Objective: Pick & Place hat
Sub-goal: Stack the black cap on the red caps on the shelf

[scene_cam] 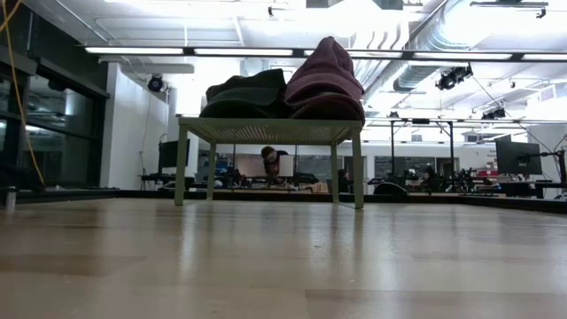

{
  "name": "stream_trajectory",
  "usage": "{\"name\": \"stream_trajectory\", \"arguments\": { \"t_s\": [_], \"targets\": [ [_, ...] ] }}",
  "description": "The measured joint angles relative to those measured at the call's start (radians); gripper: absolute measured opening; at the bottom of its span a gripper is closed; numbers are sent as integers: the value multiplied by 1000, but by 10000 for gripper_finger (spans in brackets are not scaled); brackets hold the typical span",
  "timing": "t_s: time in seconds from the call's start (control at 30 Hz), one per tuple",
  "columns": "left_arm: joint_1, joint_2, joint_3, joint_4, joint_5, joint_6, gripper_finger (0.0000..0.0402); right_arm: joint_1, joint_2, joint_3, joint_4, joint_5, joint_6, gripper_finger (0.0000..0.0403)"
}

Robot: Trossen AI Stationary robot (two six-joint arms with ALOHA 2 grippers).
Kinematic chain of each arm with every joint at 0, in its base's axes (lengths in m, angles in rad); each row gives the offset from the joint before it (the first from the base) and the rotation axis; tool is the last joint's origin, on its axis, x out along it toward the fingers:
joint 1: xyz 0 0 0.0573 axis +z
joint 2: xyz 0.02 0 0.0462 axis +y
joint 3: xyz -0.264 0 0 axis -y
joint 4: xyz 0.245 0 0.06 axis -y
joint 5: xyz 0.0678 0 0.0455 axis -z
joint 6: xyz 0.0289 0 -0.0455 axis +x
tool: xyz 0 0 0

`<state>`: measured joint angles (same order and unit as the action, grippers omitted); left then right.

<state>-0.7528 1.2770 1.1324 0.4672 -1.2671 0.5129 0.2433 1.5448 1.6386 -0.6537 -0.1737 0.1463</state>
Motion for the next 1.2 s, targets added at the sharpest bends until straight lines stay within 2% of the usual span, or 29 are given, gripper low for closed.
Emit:
{"name": "stream_trajectory", "arguments": {
  "t_s": [0.23, 0.6, 1.2],
  "targets": [
    [0, 0, 0, 1, -23, -44, 251, 2, 1, 0, 0, -1, 8, 3],
    [0, 2, 0, -25, -23, -55, 146, 26, 1, 0, 7, -1, 9, 3],
    [0, 2, 0, -53, 19, -108, 18, 33, 1, 0, 7, 2, 6, 3]
  ]
}}
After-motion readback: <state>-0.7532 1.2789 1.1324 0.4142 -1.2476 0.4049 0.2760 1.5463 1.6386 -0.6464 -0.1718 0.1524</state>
